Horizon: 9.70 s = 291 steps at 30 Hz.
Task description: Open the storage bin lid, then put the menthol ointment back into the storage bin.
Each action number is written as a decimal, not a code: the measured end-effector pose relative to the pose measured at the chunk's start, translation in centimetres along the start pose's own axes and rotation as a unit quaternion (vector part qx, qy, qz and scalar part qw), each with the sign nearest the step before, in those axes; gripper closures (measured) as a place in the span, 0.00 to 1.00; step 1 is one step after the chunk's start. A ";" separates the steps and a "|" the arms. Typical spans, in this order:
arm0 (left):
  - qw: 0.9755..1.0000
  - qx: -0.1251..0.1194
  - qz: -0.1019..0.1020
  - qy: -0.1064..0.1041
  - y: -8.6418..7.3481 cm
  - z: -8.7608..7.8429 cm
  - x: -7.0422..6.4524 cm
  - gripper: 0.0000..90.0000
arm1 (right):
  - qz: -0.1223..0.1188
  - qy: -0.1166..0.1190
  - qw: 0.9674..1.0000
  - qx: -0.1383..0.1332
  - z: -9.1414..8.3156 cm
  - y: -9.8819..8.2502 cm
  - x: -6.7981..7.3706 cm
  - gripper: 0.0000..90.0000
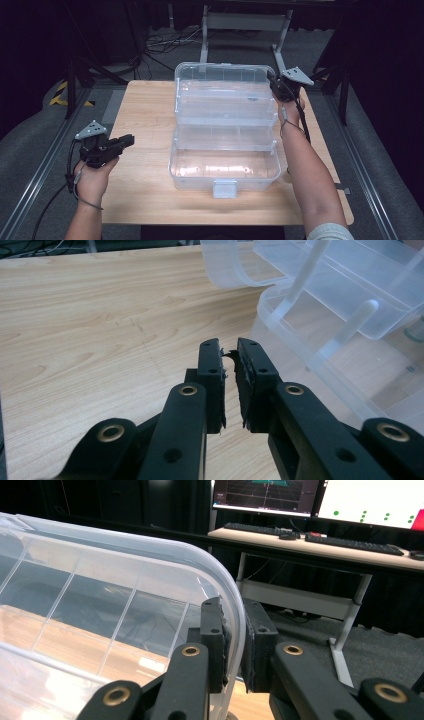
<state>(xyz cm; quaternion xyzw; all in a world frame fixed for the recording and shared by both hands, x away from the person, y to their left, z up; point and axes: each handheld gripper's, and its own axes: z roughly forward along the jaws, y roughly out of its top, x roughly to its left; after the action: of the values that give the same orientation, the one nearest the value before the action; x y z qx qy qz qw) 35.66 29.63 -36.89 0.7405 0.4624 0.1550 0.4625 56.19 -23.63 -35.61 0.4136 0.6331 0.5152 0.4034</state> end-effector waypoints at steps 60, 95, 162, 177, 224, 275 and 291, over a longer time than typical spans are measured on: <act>1.000 0.012 -0.012 -0.001 -0.6 0.5 1.1 0.90 | 0.070 0.071 0.991 0.094 4.9 -4.2 -2.4 0.90; 0.999 0.006 0.016 -0.035 2.0 3.3 0.5 0.85 | 0.027 0.092 0.994 0.058 -0.5 -0.8 -3.9 0.64; 0.999 0.023 0.009 -0.047 1.9 4.5 0.8 0.80 | -0.097 0.264 0.929 0.241 -18.3 2.9 -6.2 0.41; 0.998 0.060 0.020 -0.026 0.4 5.2 0.5 0.68 | -0.158 0.268 0.895 0.321 -17.6 2.5 -6.0 0.42; 0.996 0.091 0.005 -0.011 -0.6 4.4 1.0 0.56 | -0.321 0.328 0.754 0.470 -13.4 -1.4 -2.4 0.40; 0.996 0.092 0.006 -0.013 -0.7 4.4 1.0 0.56 | -0.365 0.365 0.686 0.513 -13.1 -7.6 -0.4 0.55; 0.996 0.093 0.007 -0.013 -0.6 4.3 1.0 0.56 | -0.367 0.369 0.690 0.503 -13.5 -5.8 -0.6 0.56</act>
<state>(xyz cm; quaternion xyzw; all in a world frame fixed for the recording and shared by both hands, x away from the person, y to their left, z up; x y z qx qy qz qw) 38.67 28.17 -39.89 0.7851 0.4637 0.1050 0.3969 43.15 -29.25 -39.33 0.0662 0.9966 0.0418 0.0262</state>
